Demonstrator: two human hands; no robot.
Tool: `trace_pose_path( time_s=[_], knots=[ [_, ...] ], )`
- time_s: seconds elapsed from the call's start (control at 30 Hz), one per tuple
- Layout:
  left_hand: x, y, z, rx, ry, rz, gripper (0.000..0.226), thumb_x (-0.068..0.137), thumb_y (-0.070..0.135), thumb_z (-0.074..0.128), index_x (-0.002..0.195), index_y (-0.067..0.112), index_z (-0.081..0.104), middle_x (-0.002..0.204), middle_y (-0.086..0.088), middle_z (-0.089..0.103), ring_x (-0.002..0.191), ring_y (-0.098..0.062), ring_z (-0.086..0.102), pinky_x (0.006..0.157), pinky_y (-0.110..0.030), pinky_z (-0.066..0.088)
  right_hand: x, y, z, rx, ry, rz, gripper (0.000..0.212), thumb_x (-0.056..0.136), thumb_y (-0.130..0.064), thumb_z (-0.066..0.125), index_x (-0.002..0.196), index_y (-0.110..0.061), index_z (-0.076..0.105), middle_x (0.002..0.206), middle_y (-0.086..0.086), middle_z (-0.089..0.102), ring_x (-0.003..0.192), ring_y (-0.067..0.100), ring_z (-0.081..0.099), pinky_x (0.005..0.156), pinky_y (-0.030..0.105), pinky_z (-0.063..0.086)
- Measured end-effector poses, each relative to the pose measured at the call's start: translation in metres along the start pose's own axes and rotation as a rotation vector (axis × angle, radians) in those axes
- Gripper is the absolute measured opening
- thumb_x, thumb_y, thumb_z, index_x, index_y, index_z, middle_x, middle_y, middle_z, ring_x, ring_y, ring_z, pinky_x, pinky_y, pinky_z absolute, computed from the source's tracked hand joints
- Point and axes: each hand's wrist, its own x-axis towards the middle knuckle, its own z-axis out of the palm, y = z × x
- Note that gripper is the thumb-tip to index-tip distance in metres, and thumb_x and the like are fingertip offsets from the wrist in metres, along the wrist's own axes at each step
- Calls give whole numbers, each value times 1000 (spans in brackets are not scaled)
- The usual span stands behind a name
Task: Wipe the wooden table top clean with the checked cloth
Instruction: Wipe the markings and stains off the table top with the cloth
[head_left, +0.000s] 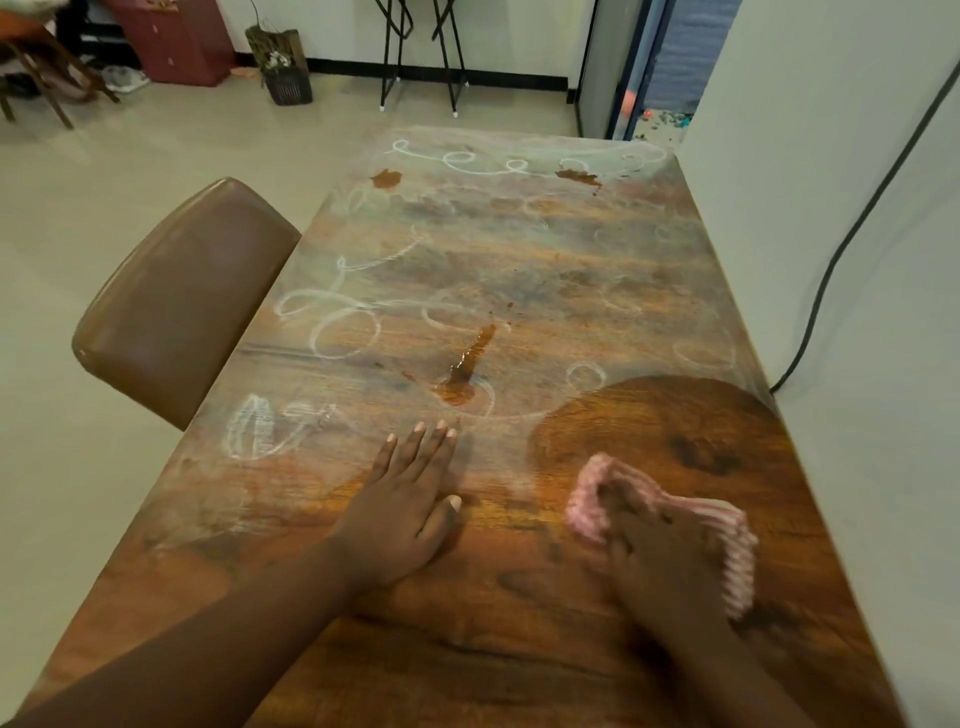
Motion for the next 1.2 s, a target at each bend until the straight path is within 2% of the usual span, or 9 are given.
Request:
trace_pose_path(
  time_s=[0.13, 0.33, 0.47, 0.57, 0.63, 0.8, 0.93, 1.1, 1.2],
  knots=[
    [-9, -11, 1, 15, -20, -63, 77, 82, 65, -12, 145, 22, -21, 154, 2, -24, 139, -13, -31, 113, -31, -22, 62, 12, -6, -51, -27, 292, 54, 95, -41, 22, 148, -36, 15, 157, -6, 11, 139, 34, 17, 109, 60, 15],
    [-11, -9, 4, 1, -22, -84, 76, 80, 61, -9, 144, 22, -20, 155, 0, -20, 140, -15, -27, 113, -33, -20, -1, -125, 44, 22, -110, -169, 55, 97, -33, 27, 148, -39, 7, 158, -12, 6, 141, 34, 8, 109, 56, 9],
    [-15, -30, -8, 4, 18, -92, 79, 80, 59, -9, 148, 19, -15, 153, 2, -21, 138, -13, -29, 111, -30, -22, -43, -120, 43, -54, -190, -284, 53, 95, -38, 22, 146, -45, 8, 156, -20, 3, 142, 27, 9, 109, 55, 7],
    [-22, -56, -14, 15, 35, -129, 80, 79, 59, -10, 149, 18, -15, 153, 3, -21, 138, -12, -29, 112, -31, -23, -13, -81, 26, -4, -29, -68, 45, 97, -31, 26, 141, -41, 26, 152, -11, 26, 133, 23, 31, 109, 49, 21],
    [-26, -75, -14, 4, 27, -149, 80, 79, 59, -10, 148, 19, -15, 155, 1, -18, 140, -14, -26, 113, -32, -20, 36, -73, 14, 6, -3, 155, 46, 97, -33, 24, 143, -35, 22, 152, -8, 24, 132, 29, 32, 105, 52, 25],
    [-21, -121, -28, 36, -19, -108, 84, 77, 61, -11, 149, 17, -11, 159, -4, -11, 144, -17, -18, 113, -35, -19, 79, -184, 38, -57, -89, 86, 55, 94, -29, 37, 147, -24, 24, 154, 5, 23, 135, 36, 25, 108, 56, 21],
    [-8, -159, -60, 107, 17, -66, 86, 76, 58, -11, 151, 15, -5, 160, -7, -6, 145, -21, -14, 112, -37, -17, 25, -234, 54, -90, -178, -122, 53, 99, -36, 23, 149, -39, 5, 157, -14, 0, 143, 32, 5, 110, 58, 1],
    [-7, -203, -86, 106, 15, -45, 89, 75, 60, -14, 151, 14, -6, 160, -6, -4, 146, -22, -13, 116, -38, -11, 27, -174, 41, -118, -25, 232, 50, 94, -42, 20, 144, -40, 24, 151, -7, 31, 130, 32, 36, 105, 54, 28],
    [-16, -216, -85, 32, -18, -1, 87, 78, 60, -11, 152, 16, -2, 160, -4, -1, 146, -19, -10, 116, -35, -10, 75, -218, 43, 12, -53, 272, 51, 97, -31, 28, 147, -27, 22, 155, 3, 20, 137, 33, 24, 109, 50, 21]
  ],
)
